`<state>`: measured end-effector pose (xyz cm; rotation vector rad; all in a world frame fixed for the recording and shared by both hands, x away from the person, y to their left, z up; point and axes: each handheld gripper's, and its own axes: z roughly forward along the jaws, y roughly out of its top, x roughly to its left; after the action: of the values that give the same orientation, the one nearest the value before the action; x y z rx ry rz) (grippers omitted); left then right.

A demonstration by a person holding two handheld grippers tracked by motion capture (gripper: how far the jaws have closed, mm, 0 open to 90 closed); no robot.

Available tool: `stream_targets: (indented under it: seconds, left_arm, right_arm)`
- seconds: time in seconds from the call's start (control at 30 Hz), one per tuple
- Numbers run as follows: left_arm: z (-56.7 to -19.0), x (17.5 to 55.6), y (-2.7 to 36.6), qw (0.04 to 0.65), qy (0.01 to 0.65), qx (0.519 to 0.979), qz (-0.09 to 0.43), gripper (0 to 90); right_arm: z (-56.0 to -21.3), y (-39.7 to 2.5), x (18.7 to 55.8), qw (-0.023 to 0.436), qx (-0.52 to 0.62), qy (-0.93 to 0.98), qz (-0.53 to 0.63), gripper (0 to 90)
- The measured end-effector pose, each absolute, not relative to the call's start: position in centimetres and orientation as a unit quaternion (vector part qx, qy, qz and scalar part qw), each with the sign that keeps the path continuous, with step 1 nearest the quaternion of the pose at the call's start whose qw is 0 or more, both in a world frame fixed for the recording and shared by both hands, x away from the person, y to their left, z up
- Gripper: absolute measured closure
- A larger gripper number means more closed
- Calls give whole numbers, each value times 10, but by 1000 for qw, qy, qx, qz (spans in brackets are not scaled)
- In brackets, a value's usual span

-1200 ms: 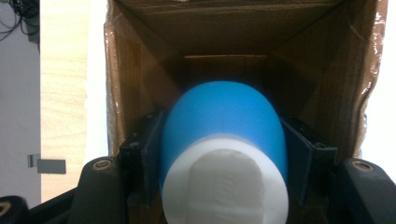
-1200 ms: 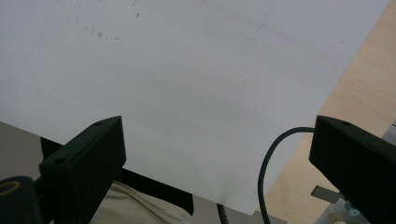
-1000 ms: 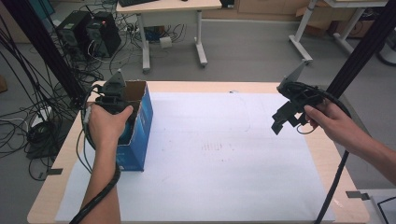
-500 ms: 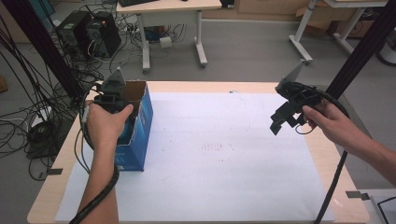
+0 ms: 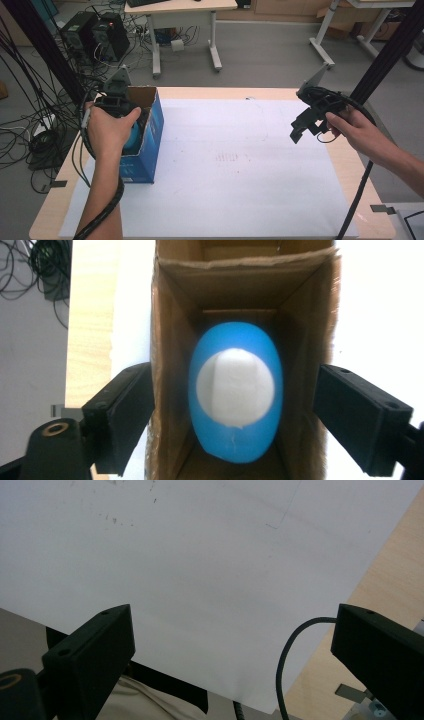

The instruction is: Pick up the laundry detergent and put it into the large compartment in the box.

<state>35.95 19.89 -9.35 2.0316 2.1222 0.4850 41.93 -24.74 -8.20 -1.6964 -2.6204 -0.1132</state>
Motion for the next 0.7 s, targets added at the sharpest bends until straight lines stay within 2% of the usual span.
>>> stream_targets:
  seconds: [0.2, 0.7]
  left_arm:
    - [-75, 347, 192, 98, 704, 679, 183, 96]
    - [-46, 334, 158, 139, 670, 703, 196, 59]
  right_arm:
    - [-78, -249, 416, 8, -543, -839, -41, 35]
    - [-69, -262, 411, 4, -550, -833, -53, 34]
